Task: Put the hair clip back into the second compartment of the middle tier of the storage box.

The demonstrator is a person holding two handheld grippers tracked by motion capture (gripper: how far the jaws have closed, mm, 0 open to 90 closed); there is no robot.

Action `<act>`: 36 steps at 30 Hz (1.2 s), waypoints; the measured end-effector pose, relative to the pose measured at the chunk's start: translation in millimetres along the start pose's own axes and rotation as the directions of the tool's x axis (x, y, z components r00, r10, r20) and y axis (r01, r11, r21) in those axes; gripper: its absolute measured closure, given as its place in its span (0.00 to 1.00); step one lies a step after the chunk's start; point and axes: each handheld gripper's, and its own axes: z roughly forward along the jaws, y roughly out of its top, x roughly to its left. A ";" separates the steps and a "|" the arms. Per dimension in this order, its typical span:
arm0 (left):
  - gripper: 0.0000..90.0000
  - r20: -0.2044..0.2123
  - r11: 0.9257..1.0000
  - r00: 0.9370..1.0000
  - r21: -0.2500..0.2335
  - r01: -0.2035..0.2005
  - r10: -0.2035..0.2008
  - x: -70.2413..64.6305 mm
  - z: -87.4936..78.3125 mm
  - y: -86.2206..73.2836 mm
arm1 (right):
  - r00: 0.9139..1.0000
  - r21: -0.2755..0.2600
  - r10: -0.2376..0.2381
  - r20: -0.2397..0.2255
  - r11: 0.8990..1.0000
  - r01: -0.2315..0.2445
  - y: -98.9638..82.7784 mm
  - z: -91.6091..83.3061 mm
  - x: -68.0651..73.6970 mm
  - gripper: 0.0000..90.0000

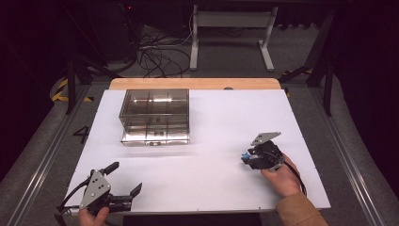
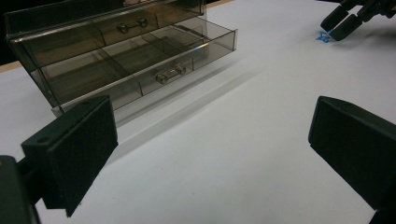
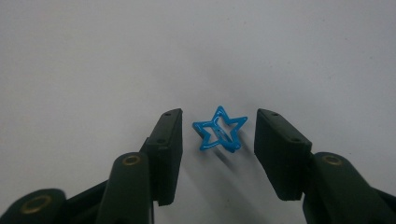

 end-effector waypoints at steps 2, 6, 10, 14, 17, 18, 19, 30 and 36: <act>0.02 0.000 1.000 1.000 0.001 0.000 0.000 0.0 0.0 -0.1 | 1.000 0.004 0.000 0.002 1.000 0.000 -0.3 0.4 0.0 0.62; 0.02 0.000 1.000 1.000 0.001 -0.002 0.002 -0.2 -0.1 0.0 | 1.000 0.021 -0.013 -0.001 1.000 0.013 -0.7 2.3 0.0 0.69; 0.02 0.001 1.000 1.000 0.000 -0.001 0.001 0.1 -0.1 -0.1 | 1.000 0.025 -0.021 -0.002 0.999 0.021 -0.6 2.2 0.3 0.78; 0.02 0.000 1.000 1.000 0.000 -0.004 0.004 0.0 -0.2 0.0 | 1.000 0.026 -0.014 -0.005 1.000 0.014 -0.8 2.3 -0.2 0.78; 0.02 0.001 1.000 1.000 -0.001 -0.004 0.004 -0.1 -0.3 0.1 | 1.000 0.027 -0.013 -0.005 1.000 0.013 -0.8 2.4 -0.2 0.79; 0.02 0.000 1.000 1.000 -0.001 -0.004 0.004 -0.2 -0.3 0.2 | 1.000 0.027 -0.011 -0.006 1.000 0.012 -0.8 2.4 -0.2 0.79; 0.02 0.002 1.000 1.000 -0.001 -0.003 0.003 -0.4 -0.3 0.1 | 1.000 0.027 -0.010 -0.006 1.000 0.010 -0.8 2.4 -0.2 0.79; 0.02 -0.001 1.000 1.000 -0.001 -0.004 0.004 -0.1 -0.3 0.1 | 1.000 0.026 -0.003 -0.004 1.000 0.003 -0.7 2.4 -0.4 0.79; 0.02 -0.001 1.000 1.000 -0.001 -0.005 0.005 -0.1 -0.2 0.2 | 1.000 0.018 -0.005 -0.004 1.000 0.005 -0.4 1.1 -0.1 0.79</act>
